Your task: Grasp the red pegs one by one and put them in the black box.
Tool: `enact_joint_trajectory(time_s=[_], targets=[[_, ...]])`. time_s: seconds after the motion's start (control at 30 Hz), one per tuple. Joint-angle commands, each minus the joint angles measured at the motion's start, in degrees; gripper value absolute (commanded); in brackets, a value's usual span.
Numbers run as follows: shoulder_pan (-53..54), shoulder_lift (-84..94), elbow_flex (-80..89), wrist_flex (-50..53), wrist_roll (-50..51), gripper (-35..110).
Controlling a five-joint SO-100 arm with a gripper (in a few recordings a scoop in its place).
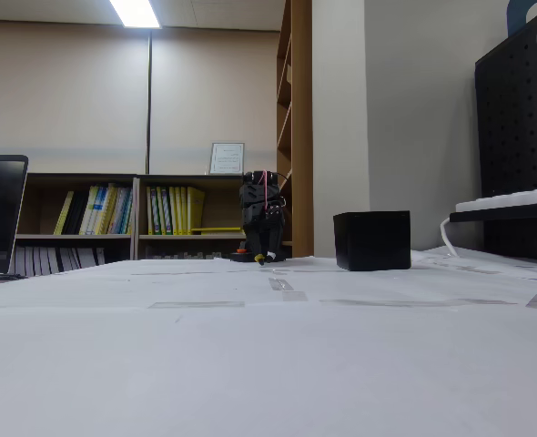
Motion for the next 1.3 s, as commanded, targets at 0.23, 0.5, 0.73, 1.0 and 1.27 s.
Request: enact_joint_trajectory(time_s=[0.23,0.5,0.73,1.0,1.27], targets=[[1.32,-0.97,-0.62,2.64,-0.79,0],[2.2,-0.97,-0.62,2.64,-0.7,0],[2.2,-0.97,-0.62,2.64,-0.7,0],[2.2,-0.97,-0.62,2.64,-0.7,0],[2.2,-0.97,-0.62,2.64,-0.7,0]])
